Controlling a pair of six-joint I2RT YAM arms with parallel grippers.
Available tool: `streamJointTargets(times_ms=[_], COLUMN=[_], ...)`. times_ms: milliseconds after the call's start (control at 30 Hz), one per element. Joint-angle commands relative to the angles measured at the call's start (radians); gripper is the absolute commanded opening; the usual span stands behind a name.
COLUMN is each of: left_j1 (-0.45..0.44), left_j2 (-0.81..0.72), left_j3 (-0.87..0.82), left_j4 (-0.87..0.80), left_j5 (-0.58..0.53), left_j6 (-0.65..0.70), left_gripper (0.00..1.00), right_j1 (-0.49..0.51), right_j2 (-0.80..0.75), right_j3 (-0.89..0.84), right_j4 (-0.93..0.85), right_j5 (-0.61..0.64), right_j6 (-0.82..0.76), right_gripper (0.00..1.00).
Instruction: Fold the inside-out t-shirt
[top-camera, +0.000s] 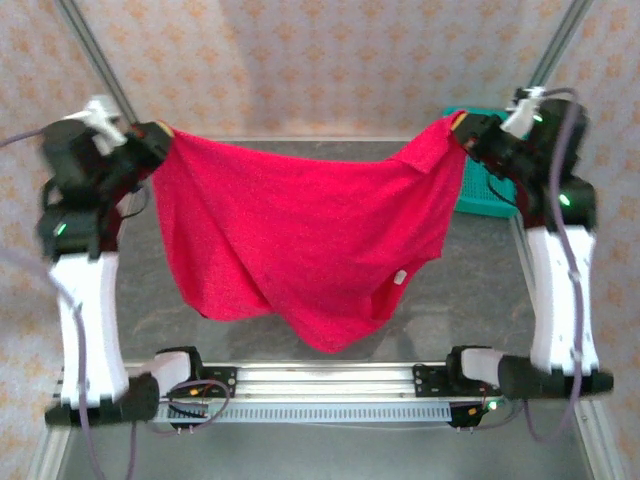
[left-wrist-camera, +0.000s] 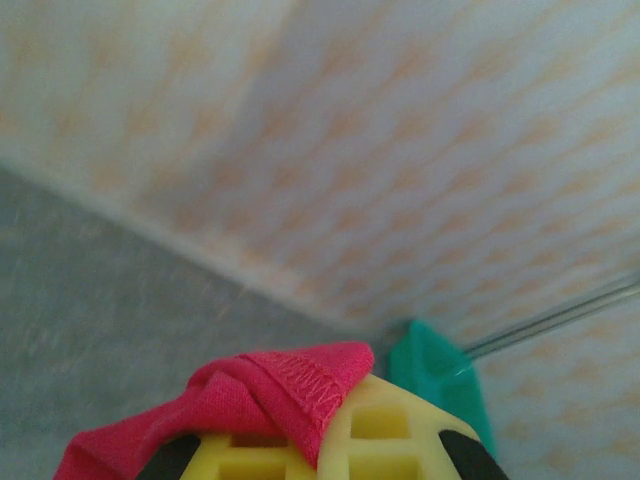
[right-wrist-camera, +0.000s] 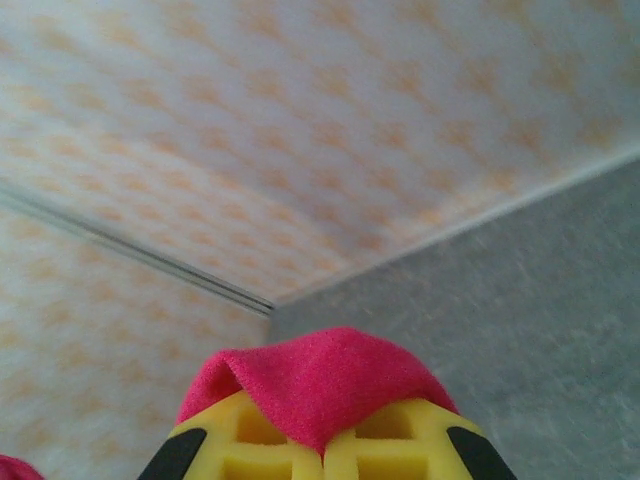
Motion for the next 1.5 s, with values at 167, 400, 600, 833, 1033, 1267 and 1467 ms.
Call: streamJointTargets(times_ms=[167, 400, 600, 833, 1033, 1267, 1467], left_j1=[-0.114, -0.185, -0.357, -0.488, -0.482, -0.338, -0.269], left_j2=[0.504, 0.534, 0.197, -0.003, 0.131, 0.415, 0.671], left_j3=[0.014, 0.033, -0.444, -0.798, -0.889, -0.717, -0.378], left_j4=[0.131, -0.161, -0.018, 0.173, 0.295, 0.317, 0.216], left_j5=[-0.139, -0.469, -0.388, -0.278, -0.282, -0.307, -0.385], left_j6=[0.076, 0.245, 0.125, -0.054, -0.086, -0.011, 0.06], left_gripper=[0.48, 0.64, 0.52, 0.51, 0.46, 0.43, 0.41], right_j1=[0.058, 0.163, 0.337, 0.535, 0.537, 0.385, 0.323], right_j2=[0.47, 0.499, 0.319, 0.208, 0.282, 0.498, 0.687], right_j3=[0.017, 0.013, -0.366, -0.668, -0.775, -0.682, -0.333], right_j4=[0.159, -0.06, -0.016, 0.056, 0.183, 0.296, 0.15], right_j5=[0.117, 0.328, 0.294, 0.301, 0.311, 0.307, 0.333], right_j6=[0.039, -0.121, -0.143, -0.065, -0.009, 0.0, -0.084], right_gripper=[0.28, 0.6, 0.58, 0.56, 0.47, 0.36, 0.36])
